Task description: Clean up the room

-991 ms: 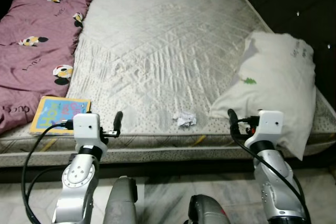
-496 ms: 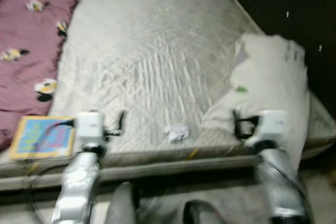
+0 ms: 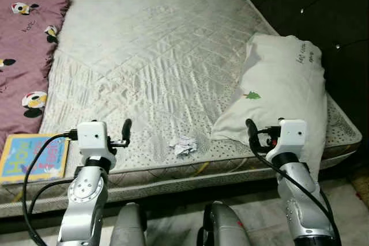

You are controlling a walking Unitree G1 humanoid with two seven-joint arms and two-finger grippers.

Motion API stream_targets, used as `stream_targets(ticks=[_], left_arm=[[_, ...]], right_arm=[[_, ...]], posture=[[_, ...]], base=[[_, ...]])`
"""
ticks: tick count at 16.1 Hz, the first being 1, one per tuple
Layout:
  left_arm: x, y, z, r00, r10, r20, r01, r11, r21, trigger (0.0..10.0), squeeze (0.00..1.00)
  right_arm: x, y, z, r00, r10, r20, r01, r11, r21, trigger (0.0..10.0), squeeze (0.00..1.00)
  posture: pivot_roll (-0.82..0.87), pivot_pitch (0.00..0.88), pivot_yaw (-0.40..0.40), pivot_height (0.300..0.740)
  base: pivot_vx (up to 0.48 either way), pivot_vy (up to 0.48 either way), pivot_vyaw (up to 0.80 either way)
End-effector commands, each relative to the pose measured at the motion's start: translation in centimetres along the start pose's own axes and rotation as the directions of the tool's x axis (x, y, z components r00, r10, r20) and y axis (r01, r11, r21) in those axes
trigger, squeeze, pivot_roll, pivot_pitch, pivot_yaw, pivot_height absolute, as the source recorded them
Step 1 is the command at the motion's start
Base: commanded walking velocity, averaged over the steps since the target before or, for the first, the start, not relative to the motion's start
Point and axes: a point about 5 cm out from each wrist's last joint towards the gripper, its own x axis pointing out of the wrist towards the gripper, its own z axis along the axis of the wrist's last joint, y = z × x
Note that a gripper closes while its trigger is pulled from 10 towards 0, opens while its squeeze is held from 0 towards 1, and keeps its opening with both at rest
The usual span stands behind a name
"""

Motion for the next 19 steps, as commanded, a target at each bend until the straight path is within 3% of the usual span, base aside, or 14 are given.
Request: stream_targets(ticks=[1,5,11,13,19], left_arm=[[-0.1,0.2,-0.2,1.000,0.016,-0.017,-0.016,1.000,0.006,10.0,0.00],[0.0,0.5,-0.3,0.998,0.051,-0.030,-0.051,0.999,0.004,10.0,0.00],[0.3,0.8,0.1,0.996,0.089,-0.024,-0.089,0.996,0.003,10.0,0.00],[0.5,0.7,0.2,0.996,0.089,-0.022,-0.089,0.996,0.003,10.0,0.00],[0.2,0.7,-0.1,0.998,0.057,-0.035,-0.057,0.998,-0.010,10.0,0.00]], right_arm=[[0.0,0.0,0.2,1.000,0.004,0.009,-0.004,1.000,0.000,10.0,0.00],[0.0,0.0,0.2,1.000,0.014,0.007,-0.014,1.000,-0.002,10.0,0.00],[0.3,1.2,0.5,0.995,0.093,0.019,-0.093,0.995,-0.042,10.0,0.00],[0.3,1.2,0.5,0.996,0.092,0.019,-0.091,0.995,-0.033,10.0,0.00],[0.5,1.3,0.6,0.993,0.112,0.024,-0.111,0.993,-0.035,10.0,0.00]], posture=[[0.02,0.101,-0.041,0.618],[0.02,0.102,-0.041,0.578],[0.02,0.103,-0.043,0.578],[0.02,0.103,-0.044,0.578],[0.02,0.102,-0.045,0.578]], base=[[0.000,0.000,0.00],[0.000,0.000,0.00],[0.000,0.000,0.13],[0.000,0.000,0.70],[0.043,0.000,0.00]])
